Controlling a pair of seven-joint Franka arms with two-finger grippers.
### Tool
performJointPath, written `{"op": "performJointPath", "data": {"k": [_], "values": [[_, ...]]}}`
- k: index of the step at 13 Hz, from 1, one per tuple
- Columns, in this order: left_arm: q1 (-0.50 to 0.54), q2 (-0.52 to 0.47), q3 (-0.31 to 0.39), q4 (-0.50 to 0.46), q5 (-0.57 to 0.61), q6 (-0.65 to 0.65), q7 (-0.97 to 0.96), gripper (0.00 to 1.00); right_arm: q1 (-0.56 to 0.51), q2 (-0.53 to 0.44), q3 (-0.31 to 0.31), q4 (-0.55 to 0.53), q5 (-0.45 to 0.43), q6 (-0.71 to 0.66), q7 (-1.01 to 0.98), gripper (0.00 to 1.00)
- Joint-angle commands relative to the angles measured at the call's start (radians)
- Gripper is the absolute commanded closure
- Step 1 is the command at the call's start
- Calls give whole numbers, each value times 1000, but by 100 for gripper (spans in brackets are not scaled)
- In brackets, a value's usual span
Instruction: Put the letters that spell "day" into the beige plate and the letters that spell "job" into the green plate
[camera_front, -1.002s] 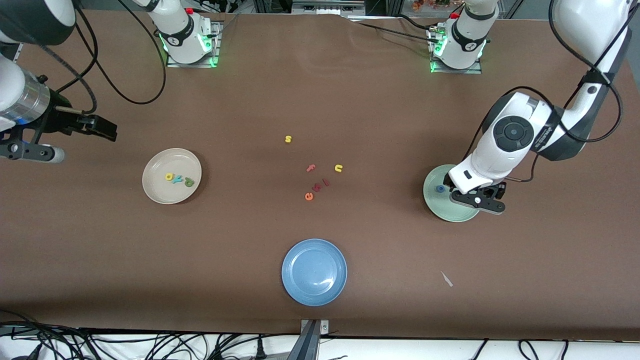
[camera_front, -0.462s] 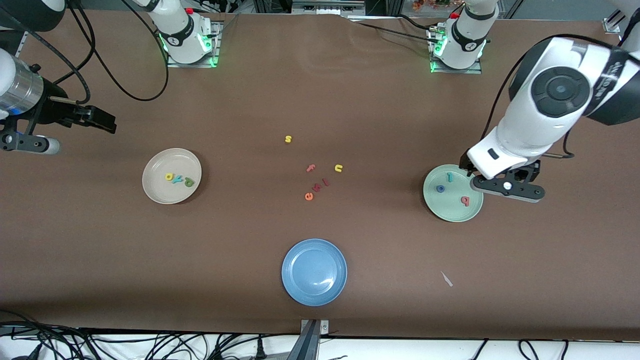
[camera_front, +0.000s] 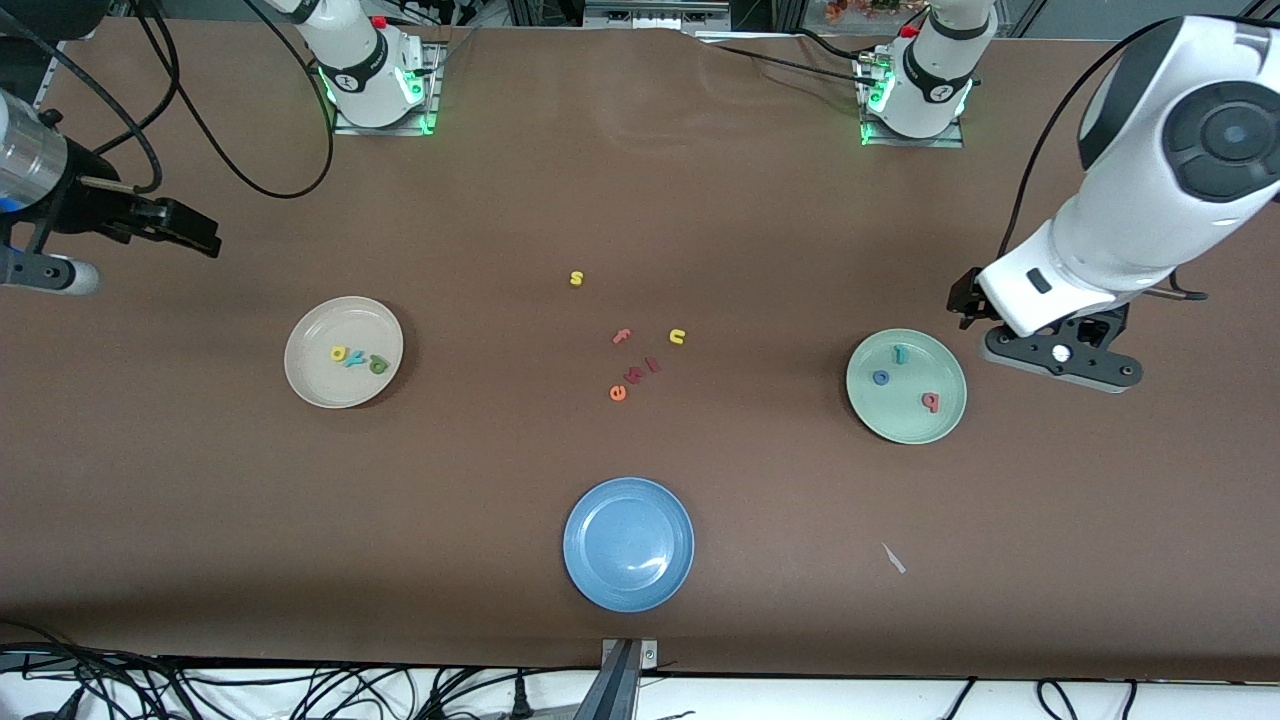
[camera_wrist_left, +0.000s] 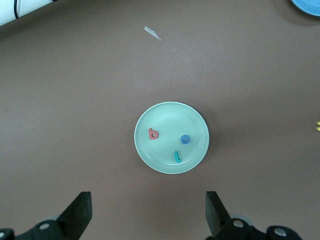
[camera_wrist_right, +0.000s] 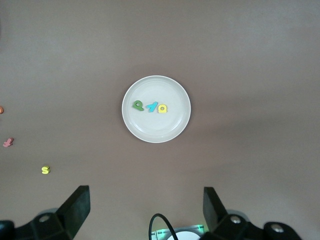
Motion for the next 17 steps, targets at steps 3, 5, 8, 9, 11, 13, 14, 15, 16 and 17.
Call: {"op": "performJointPath", "data": {"k": [3,5,8,9,11,13,14,15,16,17], "values": [[-214,-138,412,-12,-243,-15,163,0,1,-3,3,-30,27,-3,68,0],[-322,-188,548,-64,-281,-5,174,0,10,0,6,-32,31,6,89,0],[-423,-293,696,-232,-343,121,202,0,27,5,15,-26,32,-3,107,0],[-460,-311,740,-277,-345,149,223,0,29,3,17,-26,35,-2,130,0],[-474,-360,756,-364,-343,221,234,0,58,5,22,-27,21,4,156,0],[-472,-424,756,-460,-343,269,234,0,62,6,22,-26,21,10,165,0],[-472,-429,756,-464,-343,267,234,0,62,8,22,-26,21,10,165,0],[-472,-428,758,-463,-343,267,229,0,62,6,22,-27,21,9,165,0],[-472,-428,758,-461,-343,267,226,0,61,6,22,-26,21,6,167,0],[-468,-428,758,-461,-343,269,229,0,61,6,22,-26,21,9,168,0]]}}
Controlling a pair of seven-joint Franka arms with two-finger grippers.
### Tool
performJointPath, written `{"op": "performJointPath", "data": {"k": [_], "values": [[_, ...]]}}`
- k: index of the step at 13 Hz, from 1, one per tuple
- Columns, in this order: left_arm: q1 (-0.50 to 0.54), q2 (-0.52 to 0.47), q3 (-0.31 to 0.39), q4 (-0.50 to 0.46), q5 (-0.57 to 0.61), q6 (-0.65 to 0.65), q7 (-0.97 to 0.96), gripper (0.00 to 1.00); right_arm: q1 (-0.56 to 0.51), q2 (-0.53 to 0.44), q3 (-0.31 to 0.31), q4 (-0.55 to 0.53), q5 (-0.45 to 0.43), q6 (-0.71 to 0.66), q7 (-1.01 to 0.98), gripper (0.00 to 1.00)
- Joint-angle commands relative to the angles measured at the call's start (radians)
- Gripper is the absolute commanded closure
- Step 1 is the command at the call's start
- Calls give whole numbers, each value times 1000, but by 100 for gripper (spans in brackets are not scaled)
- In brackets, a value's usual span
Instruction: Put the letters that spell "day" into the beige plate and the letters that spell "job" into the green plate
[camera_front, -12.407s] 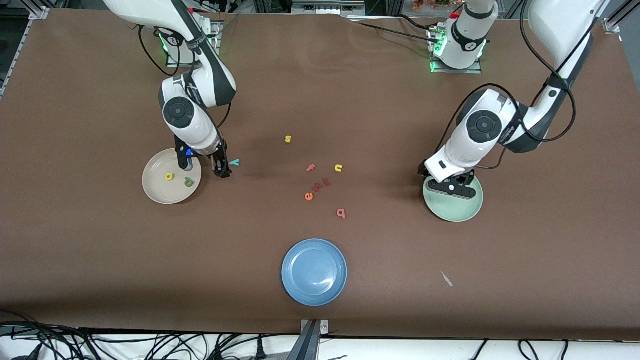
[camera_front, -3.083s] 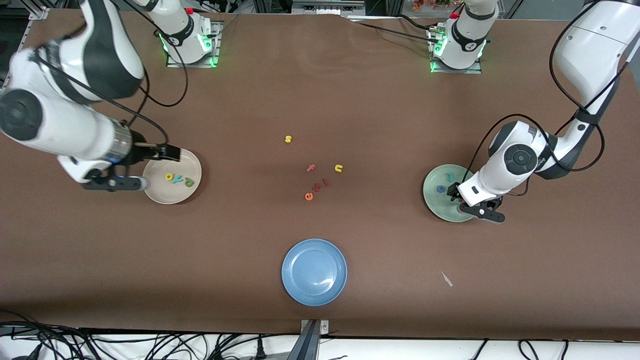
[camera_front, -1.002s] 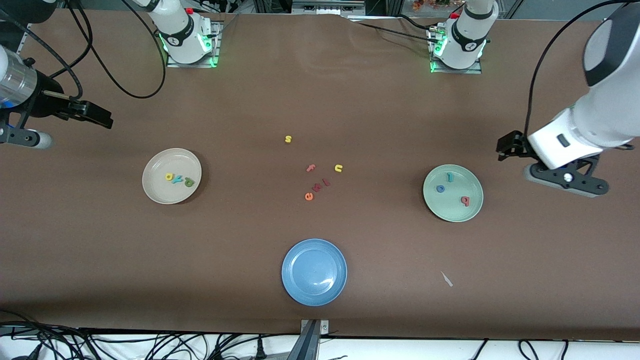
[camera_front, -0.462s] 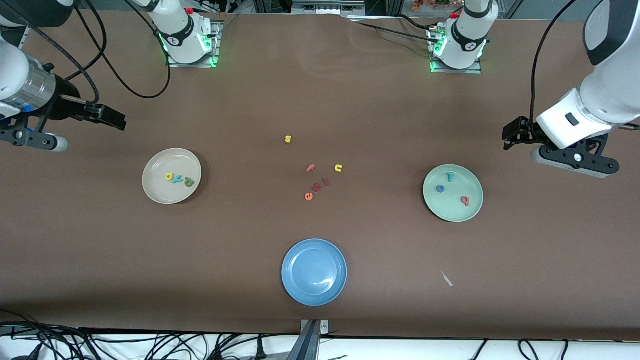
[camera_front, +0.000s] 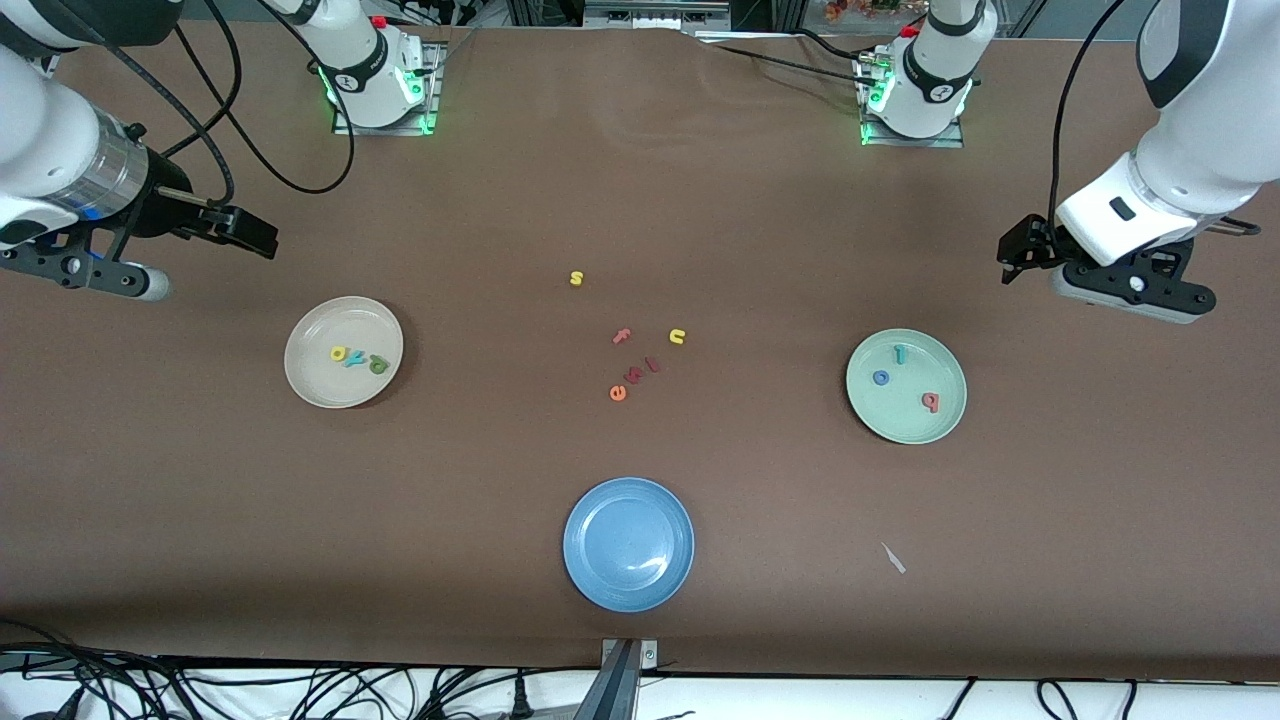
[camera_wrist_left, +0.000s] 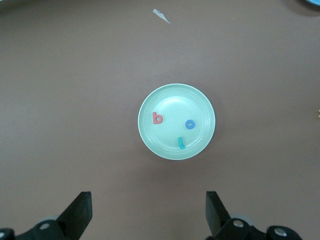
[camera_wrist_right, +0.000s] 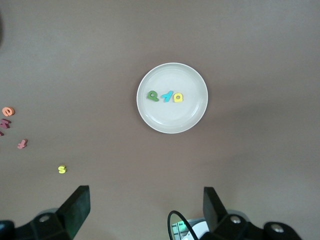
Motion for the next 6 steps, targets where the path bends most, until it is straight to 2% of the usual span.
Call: {"op": "performJointPath", "data": {"k": [1,3,6], "values": [[-7,-30,19,-31,-31,19,20,0,1,-7,1,-6,1,5,27,0],[-3,-27,22,-28,-34,15,22,0,12,-4,3,-6,1,7,67,0],[-1,-16,28,-19,-102,17,11,0,16,-3,1,-5,0,5,69,0]]}}
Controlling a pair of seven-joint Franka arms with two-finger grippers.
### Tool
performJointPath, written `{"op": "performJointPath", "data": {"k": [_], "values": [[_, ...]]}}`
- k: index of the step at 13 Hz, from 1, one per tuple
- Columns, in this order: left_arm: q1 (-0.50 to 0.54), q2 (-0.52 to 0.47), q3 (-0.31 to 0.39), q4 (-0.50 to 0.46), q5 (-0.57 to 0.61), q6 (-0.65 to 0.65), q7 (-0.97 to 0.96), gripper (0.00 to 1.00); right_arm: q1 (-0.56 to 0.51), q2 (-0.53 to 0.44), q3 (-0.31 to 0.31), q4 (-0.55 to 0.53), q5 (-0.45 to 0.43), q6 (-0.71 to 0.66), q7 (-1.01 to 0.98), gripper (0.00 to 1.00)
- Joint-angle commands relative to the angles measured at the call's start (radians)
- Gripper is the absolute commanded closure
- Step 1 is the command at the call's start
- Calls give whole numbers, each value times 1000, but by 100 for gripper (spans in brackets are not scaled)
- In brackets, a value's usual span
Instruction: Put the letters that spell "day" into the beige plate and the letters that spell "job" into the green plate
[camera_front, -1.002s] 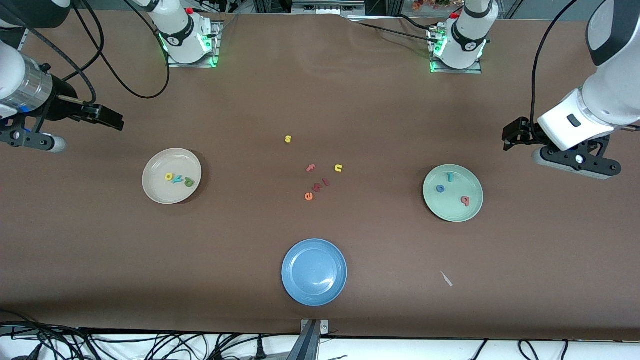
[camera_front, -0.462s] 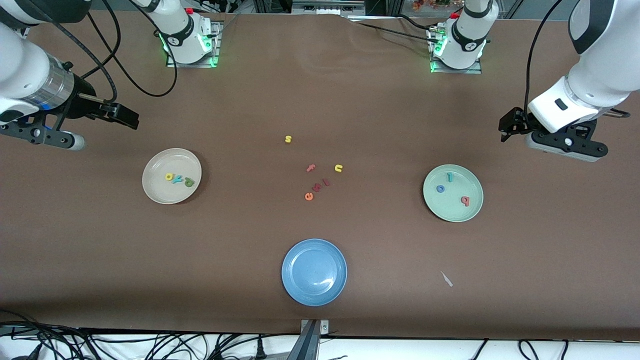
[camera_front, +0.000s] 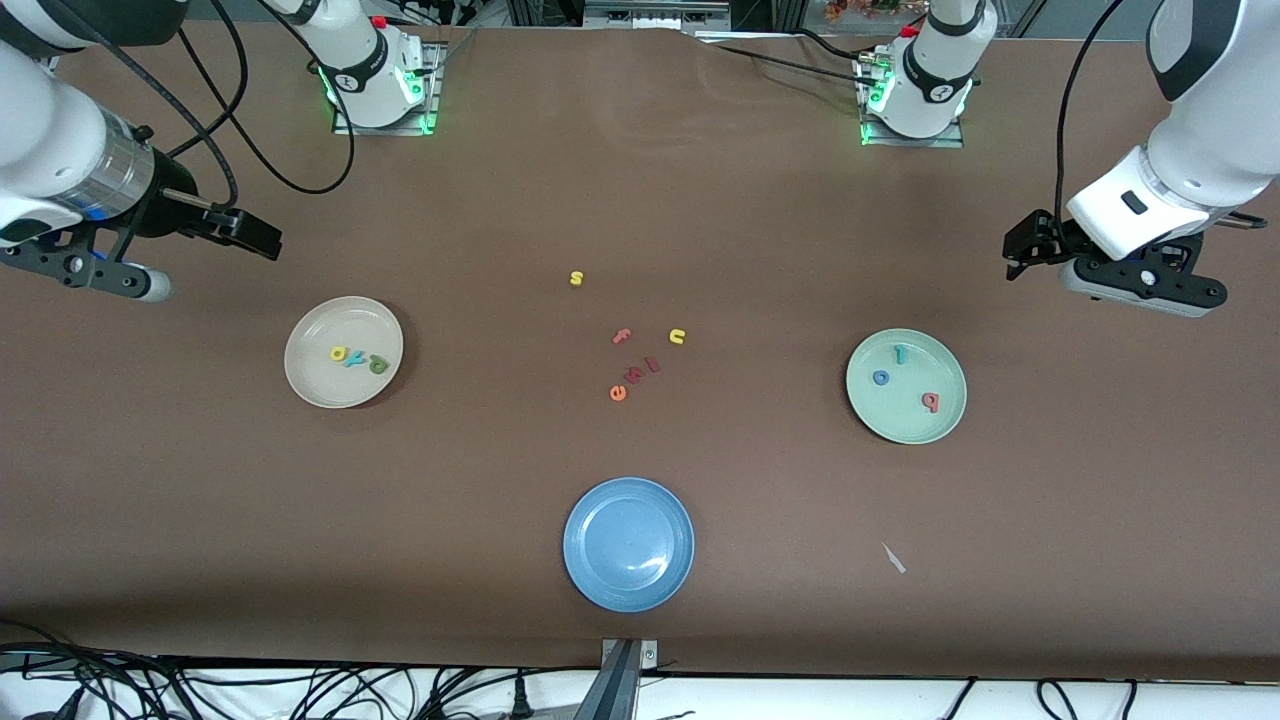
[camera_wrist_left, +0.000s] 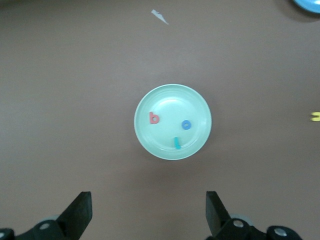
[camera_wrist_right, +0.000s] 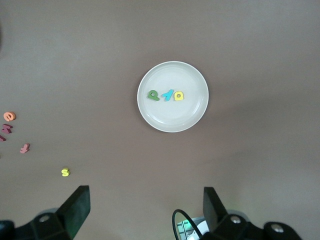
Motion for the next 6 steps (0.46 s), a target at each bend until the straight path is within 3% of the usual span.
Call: {"op": "performJointPath", "data": {"k": [1,6], "values": [[-3,-13,32,-13,-52,15,-1,0,3,-4,-1,-5,0,4,18,0],[-5,-15,36,37,-39,-64,-72,0,3,-3,-1,-8,0,7,20,0]]}}
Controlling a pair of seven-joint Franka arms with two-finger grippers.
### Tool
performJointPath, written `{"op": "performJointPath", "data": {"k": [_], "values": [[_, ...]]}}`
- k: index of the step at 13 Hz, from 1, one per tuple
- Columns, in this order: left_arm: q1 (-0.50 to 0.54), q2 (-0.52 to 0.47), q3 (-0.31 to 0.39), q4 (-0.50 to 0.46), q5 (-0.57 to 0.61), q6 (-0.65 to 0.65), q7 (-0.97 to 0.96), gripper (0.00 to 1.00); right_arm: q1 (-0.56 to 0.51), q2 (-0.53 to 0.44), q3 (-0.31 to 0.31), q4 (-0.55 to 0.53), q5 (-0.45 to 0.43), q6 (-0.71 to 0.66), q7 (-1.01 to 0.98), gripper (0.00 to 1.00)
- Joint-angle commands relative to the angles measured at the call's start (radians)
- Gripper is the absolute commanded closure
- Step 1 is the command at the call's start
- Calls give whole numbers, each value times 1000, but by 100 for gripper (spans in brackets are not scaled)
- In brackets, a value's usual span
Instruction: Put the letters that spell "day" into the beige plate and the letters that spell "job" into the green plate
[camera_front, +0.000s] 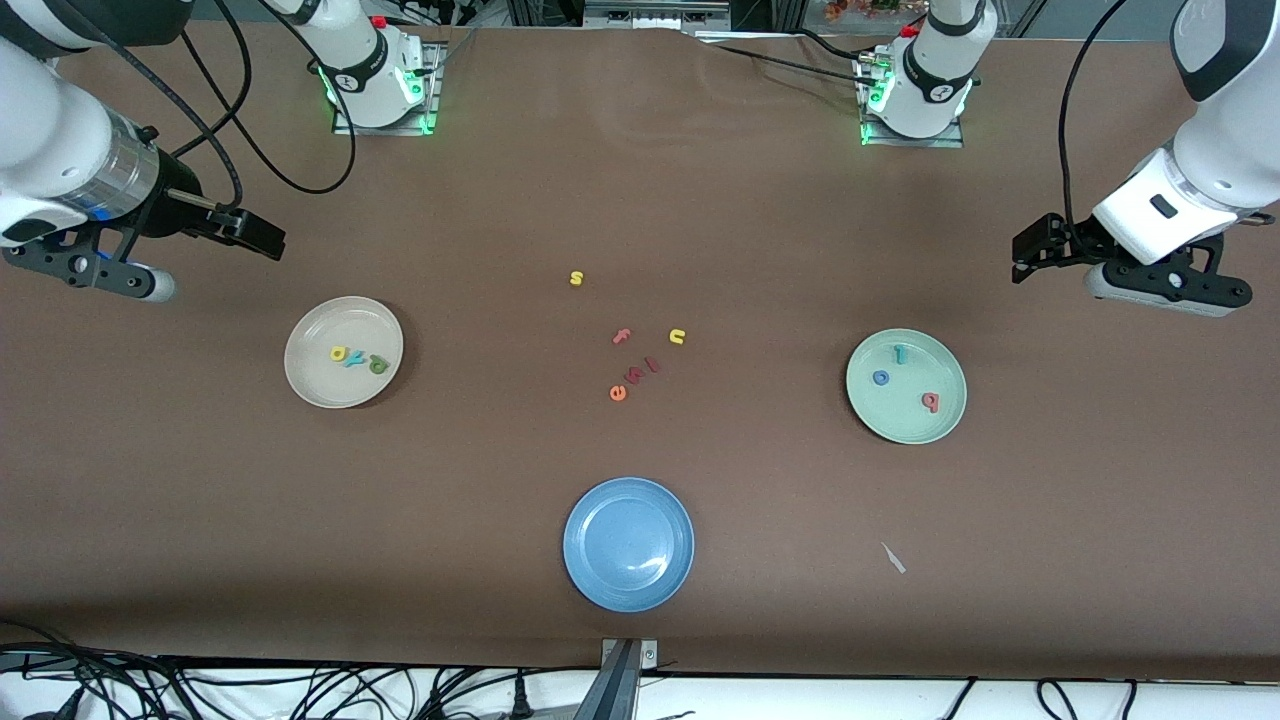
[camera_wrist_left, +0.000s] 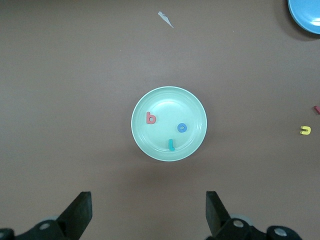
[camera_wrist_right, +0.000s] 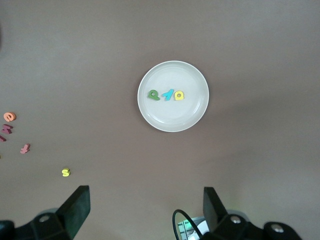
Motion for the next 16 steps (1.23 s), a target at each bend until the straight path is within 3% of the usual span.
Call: {"op": "performJointPath", "data": {"k": [1,5,16], "values": [[-5,-11,5,27,-15,-46,-21,0,3,-4,0,-7,0,7,15,0],[-5,39,5,122,-14,-106,-21,0,4,3,0,-6,0,8,15,0],[-4,36,6,122,-14,-111,-19,0,-7,5,-5,-4,-12,24,0,0]]}}
